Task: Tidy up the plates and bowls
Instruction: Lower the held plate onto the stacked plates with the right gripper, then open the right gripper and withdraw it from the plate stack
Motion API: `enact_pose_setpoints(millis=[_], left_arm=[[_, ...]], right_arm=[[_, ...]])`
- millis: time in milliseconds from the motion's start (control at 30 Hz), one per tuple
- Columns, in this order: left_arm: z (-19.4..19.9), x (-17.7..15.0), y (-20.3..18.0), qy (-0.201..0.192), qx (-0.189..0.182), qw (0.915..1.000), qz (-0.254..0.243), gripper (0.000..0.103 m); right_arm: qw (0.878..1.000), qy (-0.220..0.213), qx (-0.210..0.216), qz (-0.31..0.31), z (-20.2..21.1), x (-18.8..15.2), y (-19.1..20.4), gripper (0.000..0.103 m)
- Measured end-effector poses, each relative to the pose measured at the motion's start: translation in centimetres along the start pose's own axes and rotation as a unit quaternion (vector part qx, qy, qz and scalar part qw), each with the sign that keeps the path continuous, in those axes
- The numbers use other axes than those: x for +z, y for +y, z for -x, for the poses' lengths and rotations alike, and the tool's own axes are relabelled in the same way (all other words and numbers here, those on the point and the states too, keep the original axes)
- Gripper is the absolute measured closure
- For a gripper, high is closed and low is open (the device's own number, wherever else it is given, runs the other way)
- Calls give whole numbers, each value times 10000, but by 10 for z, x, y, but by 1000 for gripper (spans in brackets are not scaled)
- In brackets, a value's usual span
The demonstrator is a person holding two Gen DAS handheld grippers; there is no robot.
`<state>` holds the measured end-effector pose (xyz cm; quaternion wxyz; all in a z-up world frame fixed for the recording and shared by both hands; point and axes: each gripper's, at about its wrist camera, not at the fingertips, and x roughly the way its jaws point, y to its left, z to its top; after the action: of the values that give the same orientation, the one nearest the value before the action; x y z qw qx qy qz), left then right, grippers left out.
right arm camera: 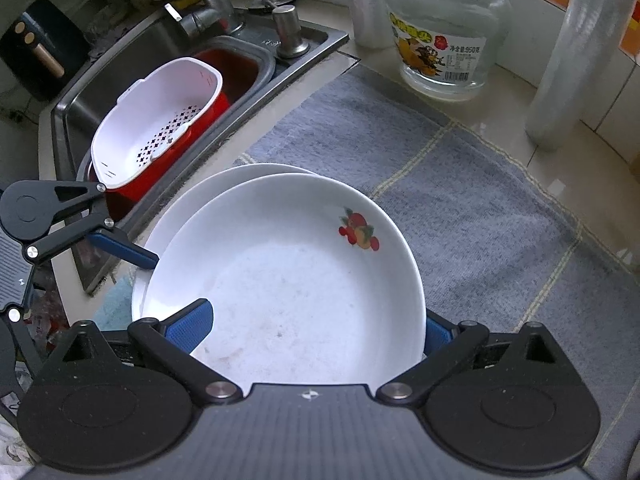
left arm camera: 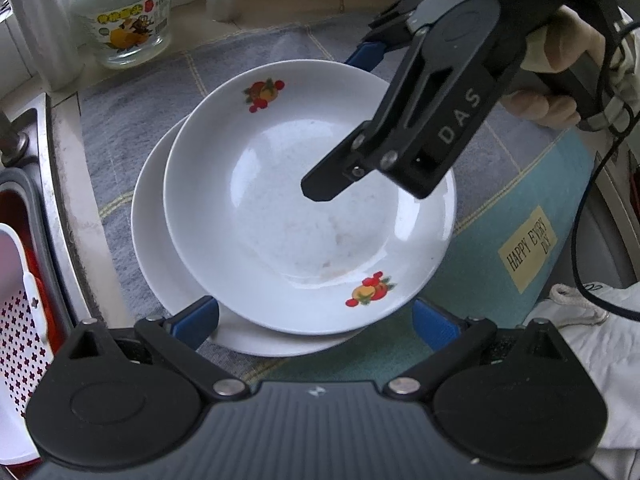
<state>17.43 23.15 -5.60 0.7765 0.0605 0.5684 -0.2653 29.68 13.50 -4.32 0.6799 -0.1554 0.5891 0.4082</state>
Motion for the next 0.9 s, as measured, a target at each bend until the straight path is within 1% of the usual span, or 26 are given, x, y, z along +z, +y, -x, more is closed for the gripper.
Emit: enact_pose_setpoints(millis=[233,333,500,533,600,667,767,900], left_arm=[[2,-4,1,-161,67,9998,-16,1],[5,-8,0,-308,207,9993,-43,1],[10,-16,1,-520,620,9967,-37,1],[11,-19,1,-601,725,9956,-24,1],[17,-25,3,-856,759,9934,44,1],[21,-31,3,-1107,862,9900,145,1],[27,-39,-1,-1513,991,9832,242,1],[36,-47,-9,-2046,1197,9709,348,1]], right_arm=[[10000,35,0,4,-1,0,0,0],[10000,46,-32,41,-2,-2,1,0],[9997,-32,-215,132,-3,-10,2,0],[9993,-90,-302,201,-2,-12,3,0],[9976,-246,-559,320,-1,-18,6,0],[9966,-333,-680,332,0,-23,6,0],[9970,-452,-594,192,4,-29,2,0],[9959,-610,-661,55,9,-35,1,0]])
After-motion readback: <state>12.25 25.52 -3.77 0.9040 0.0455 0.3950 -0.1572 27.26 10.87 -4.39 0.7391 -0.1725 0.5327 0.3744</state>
